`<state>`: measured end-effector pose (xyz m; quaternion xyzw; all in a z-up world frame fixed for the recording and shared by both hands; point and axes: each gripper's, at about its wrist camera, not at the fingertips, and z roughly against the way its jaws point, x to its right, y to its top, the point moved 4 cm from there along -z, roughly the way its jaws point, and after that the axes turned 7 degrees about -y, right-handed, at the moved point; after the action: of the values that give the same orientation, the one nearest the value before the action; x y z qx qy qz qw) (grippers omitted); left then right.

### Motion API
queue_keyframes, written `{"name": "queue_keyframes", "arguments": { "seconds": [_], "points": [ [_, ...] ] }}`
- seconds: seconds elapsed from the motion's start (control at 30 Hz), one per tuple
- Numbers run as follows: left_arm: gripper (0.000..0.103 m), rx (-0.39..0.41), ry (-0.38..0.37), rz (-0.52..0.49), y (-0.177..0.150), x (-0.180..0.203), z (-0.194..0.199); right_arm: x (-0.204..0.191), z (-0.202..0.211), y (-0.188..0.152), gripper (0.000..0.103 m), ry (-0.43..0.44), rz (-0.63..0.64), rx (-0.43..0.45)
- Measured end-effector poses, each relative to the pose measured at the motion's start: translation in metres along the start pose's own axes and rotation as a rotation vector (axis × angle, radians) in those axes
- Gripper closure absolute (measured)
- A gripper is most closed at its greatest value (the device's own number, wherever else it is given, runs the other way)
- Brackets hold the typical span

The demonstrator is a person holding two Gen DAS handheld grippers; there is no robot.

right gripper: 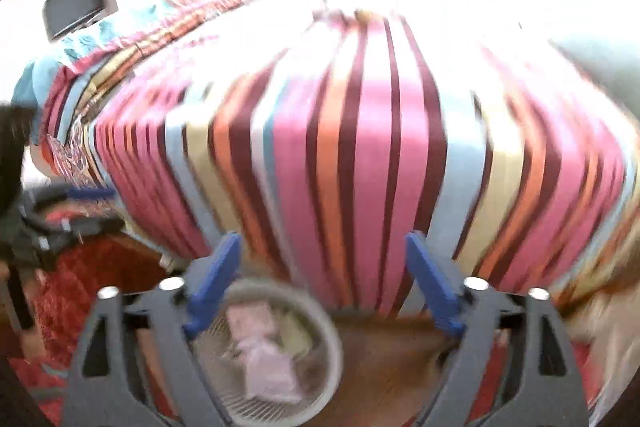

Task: Collect trash
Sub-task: 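Carry box and bag to the wastebasket and open both tools to drop them, then grasp the teal box with the left tool while the right tool grasps the plush bear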

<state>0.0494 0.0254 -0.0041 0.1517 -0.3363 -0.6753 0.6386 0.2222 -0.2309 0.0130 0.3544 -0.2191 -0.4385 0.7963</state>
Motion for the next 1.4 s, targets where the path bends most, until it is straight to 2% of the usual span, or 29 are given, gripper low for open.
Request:
{"name": "queue_keyframes", "arguments": {
  "seconds": [0.07,0.13,0.17,0.23,0.27,0.37,0.57,0.7,0.83,1.07,1.4],
  "points": [
    [0.020,0.078,0.049,-0.068,0.051,-0.007,0.004,0.009,-0.007,0.038,0.019,-0.036,0.053,0.078],
    [0.020,0.095,0.086,-0.079,0.103,-0.025,-0.012,0.018,-0.027,0.080,0.019,-0.020,0.101,0.127],
    [0.020,0.084,0.078,-0.062,0.122,-0.034,-0.021,0.020,-0.037,0.095,0.019,-0.006,0.112,0.130],
    [0.020,0.066,0.038,0.008,0.171,-0.058,-0.052,0.025,-0.070,0.132,0.019,0.016,0.132,0.115],
    [0.020,0.076,0.049,0.035,0.188,-0.068,-0.061,0.028,-0.090,0.150,0.019,0.037,0.148,0.099],
    [0.020,0.083,0.057,0.111,0.246,-0.097,-0.103,0.031,-0.141,0.186,0.019,0.009,0.200,0.070],
    [0.020,0.067,0.061,0.081,0.323,-0.109,-0.167,0.032,-0.196,0.215,0.019,0.057,0.275,-0.001],
    [0.020,0.007,0.084,0.080,0.351,-0.119,-0.207,0.029,-0.222,0.219,0.019,0.056,0.318,-0.045],
    [0.020,-0.019,0.089,0.083,0.364,-0.126,-0.232,0.029,-0.239,0.223,0.019,0.063,0.324,-0.061],
    [0.020,-0.055,0.110,0.059,0.379,-0.130,-0.265,0.032,-0.258,0.234,0.019,0.079,0.298,-0.068],
    [0.020,-0.060,0.107,0.093,0.388,-0.143,-0.296,0.019,-0.287,0.243,0.019,0.110,0.279,-0.108]
  ]
}}
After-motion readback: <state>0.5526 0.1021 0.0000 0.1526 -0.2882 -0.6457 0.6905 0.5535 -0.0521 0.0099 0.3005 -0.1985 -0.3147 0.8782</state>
